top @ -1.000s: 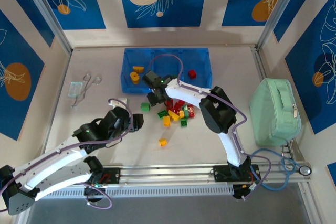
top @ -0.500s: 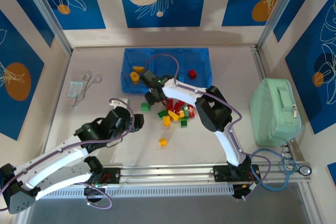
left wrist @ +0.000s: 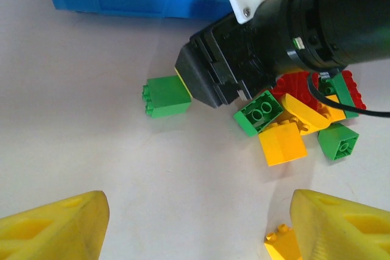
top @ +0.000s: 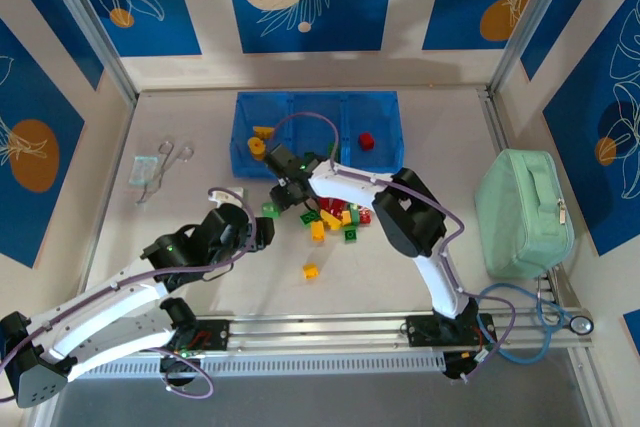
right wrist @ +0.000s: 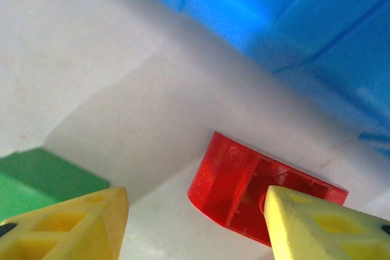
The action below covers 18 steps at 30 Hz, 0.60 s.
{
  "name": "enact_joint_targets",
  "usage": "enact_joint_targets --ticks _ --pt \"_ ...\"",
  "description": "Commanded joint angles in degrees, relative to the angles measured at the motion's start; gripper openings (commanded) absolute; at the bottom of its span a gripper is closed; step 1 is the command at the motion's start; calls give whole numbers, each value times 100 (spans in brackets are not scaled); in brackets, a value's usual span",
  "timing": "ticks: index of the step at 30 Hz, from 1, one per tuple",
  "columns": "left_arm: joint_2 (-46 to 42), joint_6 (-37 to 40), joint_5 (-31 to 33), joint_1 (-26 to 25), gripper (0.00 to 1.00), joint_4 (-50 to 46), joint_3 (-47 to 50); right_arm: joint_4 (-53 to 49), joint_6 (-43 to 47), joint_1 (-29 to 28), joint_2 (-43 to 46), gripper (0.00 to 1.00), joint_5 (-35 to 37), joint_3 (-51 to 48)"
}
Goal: Sort the legos into containers by color
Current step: Move the lego to the center of the table.
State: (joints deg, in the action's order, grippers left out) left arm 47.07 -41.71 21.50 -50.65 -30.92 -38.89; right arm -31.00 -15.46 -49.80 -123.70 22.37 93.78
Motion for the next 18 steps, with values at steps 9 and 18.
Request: enact_joint_targets --ticks 9,18 --pt "-33 14 73 -42 78 103 48 -325 -199 -314 978 62 168 -592" --pt "-173 -12 82 -41 78 -18 63 -1088 -278 -101 358 66 139 201"
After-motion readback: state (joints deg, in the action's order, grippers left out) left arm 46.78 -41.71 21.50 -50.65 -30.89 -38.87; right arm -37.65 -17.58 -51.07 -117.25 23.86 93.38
